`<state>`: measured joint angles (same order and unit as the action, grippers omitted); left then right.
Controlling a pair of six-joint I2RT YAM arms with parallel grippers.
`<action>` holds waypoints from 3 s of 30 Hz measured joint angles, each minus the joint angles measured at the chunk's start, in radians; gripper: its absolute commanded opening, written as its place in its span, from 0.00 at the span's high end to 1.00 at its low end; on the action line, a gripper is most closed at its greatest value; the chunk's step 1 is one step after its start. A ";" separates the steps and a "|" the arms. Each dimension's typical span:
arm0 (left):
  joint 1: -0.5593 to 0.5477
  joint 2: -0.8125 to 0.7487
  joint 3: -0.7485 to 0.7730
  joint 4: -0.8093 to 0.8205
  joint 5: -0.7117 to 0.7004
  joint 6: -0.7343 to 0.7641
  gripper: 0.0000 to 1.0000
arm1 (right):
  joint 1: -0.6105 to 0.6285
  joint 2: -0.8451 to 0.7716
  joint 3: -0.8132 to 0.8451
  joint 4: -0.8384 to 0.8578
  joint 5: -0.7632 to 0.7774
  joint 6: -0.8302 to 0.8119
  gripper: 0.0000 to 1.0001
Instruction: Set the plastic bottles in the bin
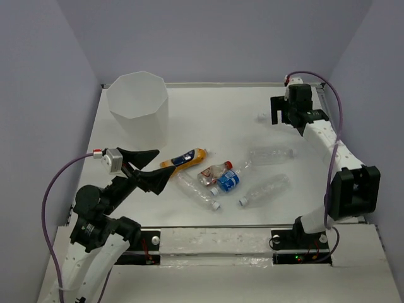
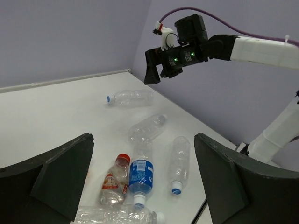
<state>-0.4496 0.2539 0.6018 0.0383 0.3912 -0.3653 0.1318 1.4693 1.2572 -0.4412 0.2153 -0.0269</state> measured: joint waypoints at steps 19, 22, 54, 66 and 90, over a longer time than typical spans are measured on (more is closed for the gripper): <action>-0.055 -0.007 0.001 -0.043 -0.081 0.018 0.01 | 0.086 0.328 0.215 -0.007 0.355 -0.312 0.00; -0.055 0.009 0.001 -0.043 -0.081 0.019 0.01 | 0.093 0.377 0.228 -0.014 0.323 -0.355 0.00; -0.039 0.172 0.001 -0.045 -0.087 0.035 0.01 | -0.031 0.764 0.507 0.012 0.068 -0.566 0.50; -0.024 0.175 0.001 -0.043 -0.087 0.035 0.01 | -0.018 0.549 0.283 0.344 0.189 -0.600 0.56; 0.033 0.011 0.102 -0.214 -0.674 -0.035 0.01 | 0.612 0.360 0.569 1.053 -0.286 0.260 0.59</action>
<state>-0.4168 0.2646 0.7036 -0.1757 -0.2829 -0.4000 0.7433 1.8290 1.8259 0.6121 -0.0708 0.2329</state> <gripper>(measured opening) 0.989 0.602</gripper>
